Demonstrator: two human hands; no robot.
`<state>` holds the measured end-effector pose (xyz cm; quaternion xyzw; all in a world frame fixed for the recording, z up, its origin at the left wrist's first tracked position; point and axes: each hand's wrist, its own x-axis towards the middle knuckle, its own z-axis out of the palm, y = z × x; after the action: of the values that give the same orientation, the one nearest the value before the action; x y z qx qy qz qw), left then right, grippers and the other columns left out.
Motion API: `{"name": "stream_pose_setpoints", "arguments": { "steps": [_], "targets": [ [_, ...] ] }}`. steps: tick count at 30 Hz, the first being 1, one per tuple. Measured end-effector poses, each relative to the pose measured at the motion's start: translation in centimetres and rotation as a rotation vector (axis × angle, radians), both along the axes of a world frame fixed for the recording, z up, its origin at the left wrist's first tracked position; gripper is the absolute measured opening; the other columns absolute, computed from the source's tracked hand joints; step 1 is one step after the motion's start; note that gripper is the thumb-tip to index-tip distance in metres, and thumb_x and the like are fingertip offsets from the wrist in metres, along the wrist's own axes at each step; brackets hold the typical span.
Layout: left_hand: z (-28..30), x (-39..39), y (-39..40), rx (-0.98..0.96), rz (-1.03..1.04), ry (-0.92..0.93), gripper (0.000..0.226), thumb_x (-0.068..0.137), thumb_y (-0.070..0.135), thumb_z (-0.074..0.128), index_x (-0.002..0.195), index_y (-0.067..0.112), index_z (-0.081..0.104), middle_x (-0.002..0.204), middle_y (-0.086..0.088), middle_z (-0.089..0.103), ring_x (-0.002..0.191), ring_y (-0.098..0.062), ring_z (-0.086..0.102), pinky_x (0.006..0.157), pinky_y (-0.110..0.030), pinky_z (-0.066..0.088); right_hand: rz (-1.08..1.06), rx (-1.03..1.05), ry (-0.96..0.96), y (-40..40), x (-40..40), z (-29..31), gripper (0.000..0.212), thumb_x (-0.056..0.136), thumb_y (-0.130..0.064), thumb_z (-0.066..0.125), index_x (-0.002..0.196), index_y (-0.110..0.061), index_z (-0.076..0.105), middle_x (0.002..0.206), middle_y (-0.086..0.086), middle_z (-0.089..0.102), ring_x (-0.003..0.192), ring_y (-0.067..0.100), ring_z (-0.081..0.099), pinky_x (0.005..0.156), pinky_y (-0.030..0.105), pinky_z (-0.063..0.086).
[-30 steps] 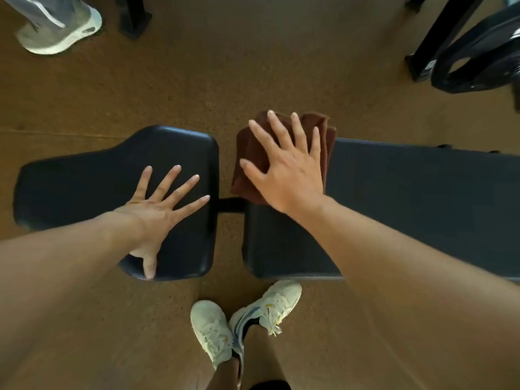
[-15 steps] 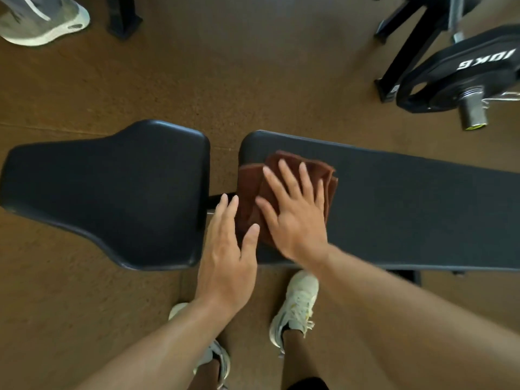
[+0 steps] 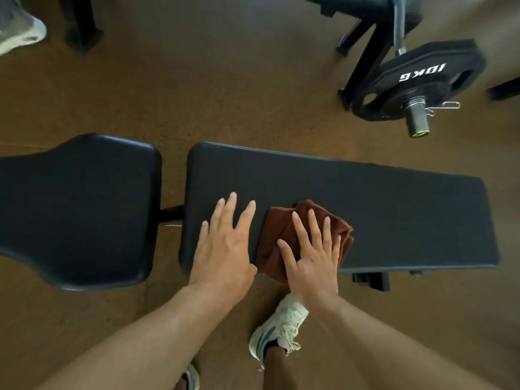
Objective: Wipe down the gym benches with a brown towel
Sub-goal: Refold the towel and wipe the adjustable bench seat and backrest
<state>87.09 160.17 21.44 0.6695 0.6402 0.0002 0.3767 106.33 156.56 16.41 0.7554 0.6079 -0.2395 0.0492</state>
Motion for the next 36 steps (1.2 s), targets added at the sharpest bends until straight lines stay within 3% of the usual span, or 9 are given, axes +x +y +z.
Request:
{"name": "stream_pose_setpoints", "arguments": {
  "steps": [4, 8, 13, 15, 19, 23, 26, 31, 36],
  "targets": [
    [-0.7, 2.4, 1.4, -0.036, -0.151, 0.237, 0.142, 0.071, 0.065, 0.079, 0.152, 0.032, -0.033, 0.162, -0.003, -0.037, 0.151, -0.029, -0.031, 0.121, -0.067, 0.012, -0.081, 0.125, 0.007, 11.9, 1.0, -1.3, 0.066, 0.102, -0.072, 0.021, 0.163, -0.049, 0.01, 0.175, -0.013, 0.0, 0.161, 0.019, -0.015, 0.128, 0.057, -0.009],
    [-1.5, 4.9, 3.1, -0.142, -0.114, 0.351, 0.153, 0.062, 0.067, 0.084, 0.153, 0.027, -0.032, 0.163, -0.004, -0.035, 0.151, -0.033, -0.031, 0.114, -0.078, 0.013, 0.033, 0.171, -0.014, 14.5, 2.6, -2.3, 0.065, 0.104, -0.069, 0.019, 0.164, -0.046, 0.011, 0.176, -0.011, 0.003, 0.162, 0.021, -0.012, 0.129, 0.057, -0.006],
    [-1.6, 6.7, 3.4, -0.216, -0.049, 0.425, 0.153, 0.06, 0.059, 0.089, 0.157, 0.027, -0.025, 0.164, -0.001, -0.035, 0.151, -0.031, -0.03, 0.115, -0.075, 0.018, 0.217, 0.124, -0.003, 0.5, 5.9, -1.0, 0.062, 0.106, -0.065, 0.024, 0.164, -0.047, 0.01, 0.175, -0.013, 0.004, 0.162, 0.02, -0.012, 0.129, 0.059, 0.005],
    [-1.5, 6.9, 3.5, -0.243, -0.037, 0.446, 0.154, 0.058, 0.058, 0.09, 0.156, 0.027, -0.025, 0.163, 0.0, -0.036, 0.151, -0.031, -0.03, 0.115, -0.074, 0.02, 0.302, 0.069, 0.003, -0.5, 6.8, -1.2, 0.063, 0.106, -0.068, 0.02, 0.163, -0.048, 0.008, 0.174, -0.013, 0.002, 0.161, 0.021, -0.014, 0.128, 0.059, 0.004],
    [-1.3, 7.6, 4.1, -0.291, -0.03, 0.494, 0.156, 0.058, 0.057, 0.091, 0.156, 0.027, -0.026, 0.163, 0.0, -0.037, 0.151, -0.03, -0.031, 0.116, -0.072, 0.023, 0.385, 0.094, 0.054, 8.8, 7.6, -1.4, 0.064, 0.103, -0.07, 0.022, 0.162, -0.049, 0.011, 0.175, -0.014, 0.001, 0.161, 0.021, -0.016, 0.129, 0.057, -0.004],
    [-1.7, 7.4, 3.8, -0.254, -0.039, 0.52, 0.154, 0.057, 0.062, 0.089, 0.156, 0.029, -0.025, 0.164, 0.003, -0.035, 0.152, -0.027, -0.03, 0.116, -0.069, 0.026, 0.338, 0.126, 0.041, 18.2, 6.5, -2.0, 0.065, 0.103, -0.07, 0.02, 0.163, -0.045, 0.016, 0.175, -0.008, 0.014, 0.162, 0.025, -0.001, 0.129, 0.056, -0.006],
    [-1.6, 7.1, 3.6, -0.239, -0.045, 0.527, 0.155, 0.055, 0.066, 0.087, 0.156, 0.032, -0.026, 0.164, 0.005, -0.035, 0.152, -0.025, -0.03, 0.117, -0.066, 0.028, 0.309, 0.178, 0.018, 15.0, 6.7, -2.3, 0.062, 0.106, -0.065, 0.022, 0.164, -0.043, 0.017, 0.174, -0.008, 0.016, 0.162, 0.025, 0.0, 0.13, 0.055, -0.001],
    [-1.6, 6.9, 3.5, -0.202, -0.038, 0.482, 0.154, 0.057, 0.068, 0.086, 0.155, 0.032, -0.028, 0.163, 0.004, -0.036, 0.152, -0.026, -0.03, 0.117, -0.065, 0.027, 0.482, 0.16, 0.088, -0.1, 8.7, -1.3, 0.062, 0.105, -0.062, 0.037, 0.163, -0.045, 0.022, 0.174, -0.013, 0.014, 0.163, 0.024, 0.003, 0.127, 0.057, 0.012],
    [-1.3, 5.8, 2.7, -0.122, -0.064, 0.378, 0.143, 0.065, 0.07, 0.08, 0.157, 0.03, -0.022, 0.166, 0.003, -0.03, 0.154, -0.026, -0.024, 0.12, -0.063, 0.024, 0.523, 0.12, 0.025, 4.5, 8.5, -1.6, 0.07, 0.1, -0.075, 0.031, 0.162, -0.05, 0.013, 0.174, -0.016, 0.006, 0.162, 0.021, -0.006, 0.129, 0.058, 0.006]
  ]
}}
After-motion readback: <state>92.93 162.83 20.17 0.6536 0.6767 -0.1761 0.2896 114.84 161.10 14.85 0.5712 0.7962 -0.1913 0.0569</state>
